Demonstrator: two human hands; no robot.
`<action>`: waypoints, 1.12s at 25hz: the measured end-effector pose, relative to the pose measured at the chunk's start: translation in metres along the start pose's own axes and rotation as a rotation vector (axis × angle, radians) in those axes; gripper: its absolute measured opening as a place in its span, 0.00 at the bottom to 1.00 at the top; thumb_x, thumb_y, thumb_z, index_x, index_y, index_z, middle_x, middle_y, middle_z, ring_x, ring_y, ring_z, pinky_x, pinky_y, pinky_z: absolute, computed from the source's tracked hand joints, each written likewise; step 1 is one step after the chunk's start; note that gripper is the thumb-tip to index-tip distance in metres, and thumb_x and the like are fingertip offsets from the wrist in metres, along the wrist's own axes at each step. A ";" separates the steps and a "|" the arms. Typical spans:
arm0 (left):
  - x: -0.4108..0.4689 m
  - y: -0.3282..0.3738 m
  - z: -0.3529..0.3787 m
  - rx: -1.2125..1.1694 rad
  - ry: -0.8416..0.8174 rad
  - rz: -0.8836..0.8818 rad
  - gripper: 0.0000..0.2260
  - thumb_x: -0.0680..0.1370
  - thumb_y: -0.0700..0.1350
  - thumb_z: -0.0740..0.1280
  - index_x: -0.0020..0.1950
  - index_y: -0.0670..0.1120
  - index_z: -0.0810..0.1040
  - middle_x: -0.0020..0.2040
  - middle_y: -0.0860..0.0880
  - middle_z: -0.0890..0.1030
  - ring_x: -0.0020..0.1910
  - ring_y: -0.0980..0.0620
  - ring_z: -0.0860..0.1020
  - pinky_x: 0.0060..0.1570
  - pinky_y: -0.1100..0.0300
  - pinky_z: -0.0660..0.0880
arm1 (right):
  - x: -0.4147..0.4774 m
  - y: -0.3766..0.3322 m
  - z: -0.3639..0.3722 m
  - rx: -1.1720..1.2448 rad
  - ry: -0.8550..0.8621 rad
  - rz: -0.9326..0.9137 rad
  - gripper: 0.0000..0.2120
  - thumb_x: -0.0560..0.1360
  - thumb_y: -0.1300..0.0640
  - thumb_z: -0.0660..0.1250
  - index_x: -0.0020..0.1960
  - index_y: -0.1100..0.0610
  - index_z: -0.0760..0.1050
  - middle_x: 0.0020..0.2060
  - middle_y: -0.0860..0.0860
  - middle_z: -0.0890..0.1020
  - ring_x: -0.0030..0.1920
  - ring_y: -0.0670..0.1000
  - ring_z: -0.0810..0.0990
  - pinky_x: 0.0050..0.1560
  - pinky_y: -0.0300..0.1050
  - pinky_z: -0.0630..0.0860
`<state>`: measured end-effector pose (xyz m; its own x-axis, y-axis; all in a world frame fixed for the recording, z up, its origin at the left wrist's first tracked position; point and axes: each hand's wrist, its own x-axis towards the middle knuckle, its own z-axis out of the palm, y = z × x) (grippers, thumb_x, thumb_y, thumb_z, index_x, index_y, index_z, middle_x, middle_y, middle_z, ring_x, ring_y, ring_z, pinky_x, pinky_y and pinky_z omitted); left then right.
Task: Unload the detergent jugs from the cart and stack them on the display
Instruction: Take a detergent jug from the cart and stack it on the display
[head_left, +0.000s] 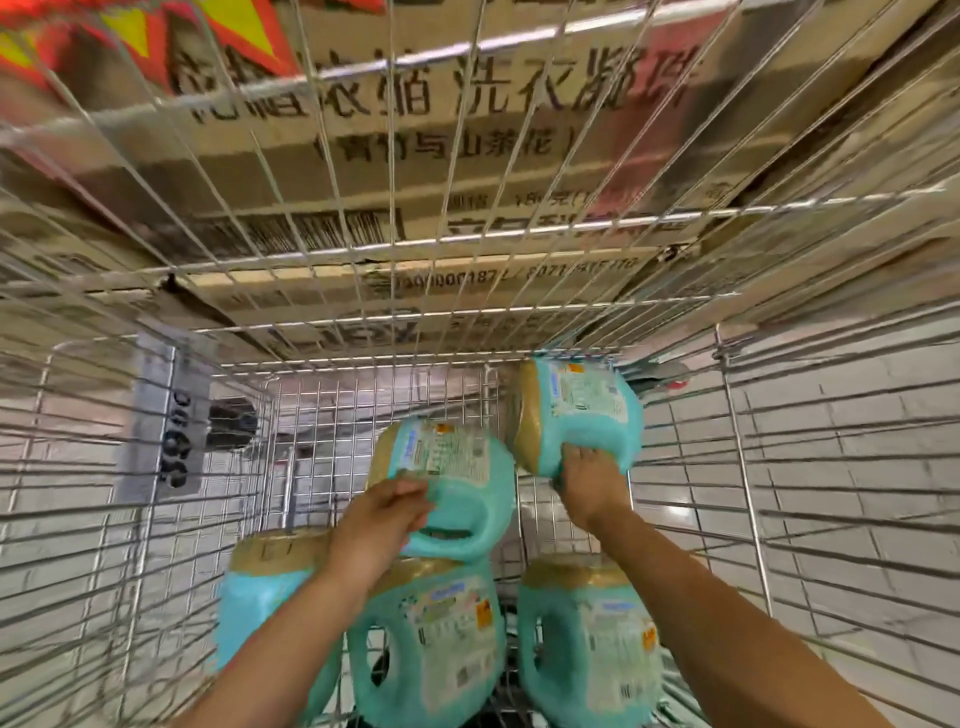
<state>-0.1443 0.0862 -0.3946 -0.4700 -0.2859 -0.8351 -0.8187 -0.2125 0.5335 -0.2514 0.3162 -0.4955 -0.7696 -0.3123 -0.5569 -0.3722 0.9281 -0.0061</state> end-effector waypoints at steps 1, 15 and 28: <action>-0.006 0.001 0.000 0.004 0.005 -0.012 0.05 0.70 0.41 0.74 0.44 0.48 0.81 0.32 0.49 0.80 0.37 0.50 0.76 0.41 0.58 0.72 | -0.004 -0.001 -0.008 0.049 0.032 -0.004 0.16 0.80 0.54 0.60 0.64 0.59 0.68 0.60 0.58 0.77 0.60 0.59 0.74 0.59 0.49 0.68; -0.127 0.037 0.032 -0.263 -0.163 0.058 0.10 0.80 0.41 0.61 0.40 0.45 0.76 0.33 0.49 0.82 0.34 0.48 0.78 0.36 0.58 0.72 | -0.201 -0.002 -0.217 1.822 -0.044 0.086 0.16 0.72 0.55 0.64 0.27 0.58 0.75 0.19 0.51 0.68 0.22 0.49 0.65 0.27 0.41 0.62; -0.249 0.118 -0.006 -0.484 -0.113 0.416 0.30 0.68 0.64 0.65 0.58 0.44 0.82 0.50 0.40 0.85 0.48 0.42 0.84 0.49 0.44 0.81 | -0.256 -0.050 -0.288 1.939 0.164 0.086 0.19 0.70 0.43 0.67 0.44 0.59 0.79 0.32 0.53 0.79 0.29 0.50 0.76 0.33 0.42 0.73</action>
<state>-0.1217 0.1268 -0.1230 -0.7697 -0.3405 -0.5400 -0.3311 -0.5103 0.7937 -0.1851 0.2913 -0.1134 -0.8277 -0.1675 -0.5356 0.5592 -0.1676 -0.8119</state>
